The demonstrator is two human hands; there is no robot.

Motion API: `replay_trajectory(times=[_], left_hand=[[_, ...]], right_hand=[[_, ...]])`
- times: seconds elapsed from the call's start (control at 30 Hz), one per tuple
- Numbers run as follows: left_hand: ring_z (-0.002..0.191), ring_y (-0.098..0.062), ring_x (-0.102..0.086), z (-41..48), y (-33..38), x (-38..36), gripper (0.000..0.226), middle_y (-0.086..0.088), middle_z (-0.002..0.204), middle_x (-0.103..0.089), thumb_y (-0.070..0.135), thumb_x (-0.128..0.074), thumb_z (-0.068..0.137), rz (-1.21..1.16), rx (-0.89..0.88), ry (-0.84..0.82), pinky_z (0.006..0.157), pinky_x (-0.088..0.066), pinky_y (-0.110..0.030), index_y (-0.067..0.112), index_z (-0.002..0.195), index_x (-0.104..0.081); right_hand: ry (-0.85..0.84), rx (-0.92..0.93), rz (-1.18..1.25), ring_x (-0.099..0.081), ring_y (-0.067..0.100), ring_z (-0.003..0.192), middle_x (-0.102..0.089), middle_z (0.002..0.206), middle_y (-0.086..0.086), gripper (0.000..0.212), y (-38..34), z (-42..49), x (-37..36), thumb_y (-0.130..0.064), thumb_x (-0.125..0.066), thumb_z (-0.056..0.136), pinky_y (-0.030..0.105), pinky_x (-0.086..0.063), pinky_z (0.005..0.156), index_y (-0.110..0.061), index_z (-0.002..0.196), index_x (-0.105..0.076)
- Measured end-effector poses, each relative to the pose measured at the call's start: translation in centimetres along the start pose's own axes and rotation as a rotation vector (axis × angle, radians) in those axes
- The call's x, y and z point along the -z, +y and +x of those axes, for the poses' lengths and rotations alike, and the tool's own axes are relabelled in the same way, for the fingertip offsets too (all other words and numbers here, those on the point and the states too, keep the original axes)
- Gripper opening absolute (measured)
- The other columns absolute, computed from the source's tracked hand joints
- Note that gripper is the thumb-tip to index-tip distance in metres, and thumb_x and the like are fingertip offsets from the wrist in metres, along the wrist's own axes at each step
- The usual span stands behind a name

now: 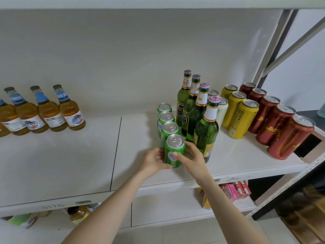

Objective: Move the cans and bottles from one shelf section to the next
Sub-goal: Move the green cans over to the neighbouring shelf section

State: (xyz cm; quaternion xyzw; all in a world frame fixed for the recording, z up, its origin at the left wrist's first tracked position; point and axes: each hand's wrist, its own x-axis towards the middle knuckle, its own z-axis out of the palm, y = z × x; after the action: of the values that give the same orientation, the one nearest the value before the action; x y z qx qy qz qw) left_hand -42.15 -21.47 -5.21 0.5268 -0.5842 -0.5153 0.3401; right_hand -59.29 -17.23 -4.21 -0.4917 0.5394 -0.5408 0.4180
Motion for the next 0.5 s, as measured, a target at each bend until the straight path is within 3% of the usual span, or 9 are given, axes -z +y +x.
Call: replay_trajectory(times=[0.17, 0.37, 0.5], left_hand=[[0.098, -0.021, -0.063, -1.0, 0.1, 1.1, 0.062, -0.017, 0.111, -0.067, -0.013, -0.084, 0.063, 0.045, 0.026, 0.042, 0.093, -0.049, -0.025, -0.003, 0.12, -0.061], [0.101, -0.02, -0.061, -3.8, -0.5, 3.7, 0.057, -0.013, 0.109, -0.062, -0.01, -0.083, 0.068, 0.065, 0.051, 0.142, 0.092, -0.047, -0.023, 0.0, 0.12, -0.062], [0.11, -0.022, -0.061, -7.2, -1.6, 5.6, 0.046, -0.012, 0.115, -0.064, -0.003, -0.08, 0.076, 0.121, 0.051, 0.226, 0.096, -0.045, -0.023, 0.004, 0.118, -0.064]], right_hand=[[0.027, -0.022, -0.044, -0.067, 0.01, 0.105, -0.072, 0.113, -0.003, 0.049, -0.3, -0.4, 0.0, -0.024, -0.084, 0.078, 0.032, -0.056, 0.093, -0.014, 0.122, -0.063], [0.125, -0.067, -0.24, -0.065, 0.004, 0.094, -0.068, 0.112, 0.0, 0.045, 0.0, -2.5, 0.4, -0.036, -0.078, 0.083, 0.016, -0.051, 0.075, -0.015, 0.118, -0.061], [0.126, -0.053, -0.439, -0.061, 0.022, 0.108, -0.064, 0.119, 0.004, 0.05, 0.0, -5.0, 0.3, -0.035, -0.073, 0.087, 0.036, -0.051, 0.087, -0.012, 0.128, -0.056]])
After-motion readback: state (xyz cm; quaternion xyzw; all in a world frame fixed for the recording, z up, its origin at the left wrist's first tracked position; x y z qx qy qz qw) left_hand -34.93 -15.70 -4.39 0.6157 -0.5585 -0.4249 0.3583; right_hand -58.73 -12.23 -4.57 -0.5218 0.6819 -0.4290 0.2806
